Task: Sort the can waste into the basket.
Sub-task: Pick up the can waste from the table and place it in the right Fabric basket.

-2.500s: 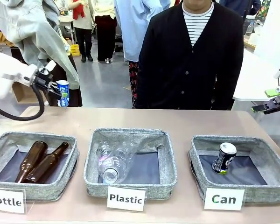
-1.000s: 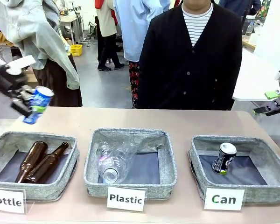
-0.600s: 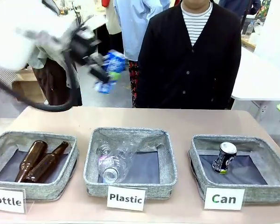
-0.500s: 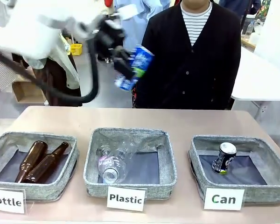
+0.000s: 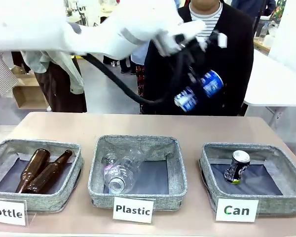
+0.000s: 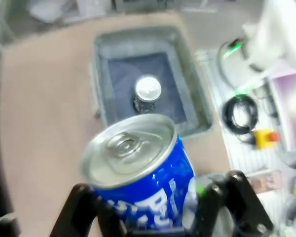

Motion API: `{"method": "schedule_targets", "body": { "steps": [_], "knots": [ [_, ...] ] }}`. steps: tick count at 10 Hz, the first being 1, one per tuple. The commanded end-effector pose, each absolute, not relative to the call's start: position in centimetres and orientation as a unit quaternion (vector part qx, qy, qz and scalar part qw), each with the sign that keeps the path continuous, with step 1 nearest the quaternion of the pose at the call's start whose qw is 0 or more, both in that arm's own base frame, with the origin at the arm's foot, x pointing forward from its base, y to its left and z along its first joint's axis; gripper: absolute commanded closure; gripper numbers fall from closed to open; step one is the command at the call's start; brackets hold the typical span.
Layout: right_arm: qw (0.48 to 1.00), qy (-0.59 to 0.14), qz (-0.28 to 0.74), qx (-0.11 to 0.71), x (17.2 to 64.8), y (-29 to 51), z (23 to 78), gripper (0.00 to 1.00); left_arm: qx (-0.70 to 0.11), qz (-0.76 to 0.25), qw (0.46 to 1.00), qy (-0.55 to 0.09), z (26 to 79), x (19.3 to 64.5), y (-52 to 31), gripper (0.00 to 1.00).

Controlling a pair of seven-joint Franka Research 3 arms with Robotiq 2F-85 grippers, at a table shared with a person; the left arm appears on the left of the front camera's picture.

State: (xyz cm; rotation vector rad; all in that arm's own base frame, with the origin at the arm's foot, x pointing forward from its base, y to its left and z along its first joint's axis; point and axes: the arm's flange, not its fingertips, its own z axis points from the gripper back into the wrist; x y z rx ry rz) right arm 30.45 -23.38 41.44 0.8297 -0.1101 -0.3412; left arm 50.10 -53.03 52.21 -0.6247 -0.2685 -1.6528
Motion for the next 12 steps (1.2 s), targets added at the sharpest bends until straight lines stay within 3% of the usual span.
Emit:
{"method": "schedule_targets", "body": {
  "steps": [1, 4, 6, 7, 11, 12],
  "knots": [
    [0.918, -0.037, -0.132, 0.373, 31.9, -21.5, 42.3, 0.0, -0.226, -0.73, 0.641, -0.075, 51.5, 53.6, -61.2, 0.97],
    [0.918, -0.037, -0.132, 0.373, 31.9, -21.5, 42.3, 0.0, -0.182, -0.759, 0.624, -0.035, 46.3, 50.3, -65.4, 0.97],
    [0.918, -0.037, -0.132, 0.373, 31.9, -21.5, 42.3, 0.0, -0.195, -0.781, 0.592, -0.023, 46.3, 48.6, -65.6, 0.97],
    [0.918, -0.037, -0.132, 0.373, 31.9, -21.5, 42.3, 0.0, -0.196, -0.756, 0.623, -0.033, 43.2, 46.5, -63.1, 0.97],
    [0.918, -0.037, -0.132, 0.373, 31.9, -21.5, 42.3, 0.0, -0.197, -0.761, 0.617, -0.027, 43.1, 46.3, -63.2, 0.97],
    [0.918, -0.037, -0.132, 0.373, 31.9, -21.5, 42.3, 0.0, -0.207, -0.775, 0.596, -0.038, 43.2, 45.9, -63.3, 0.41]
  ]
}}
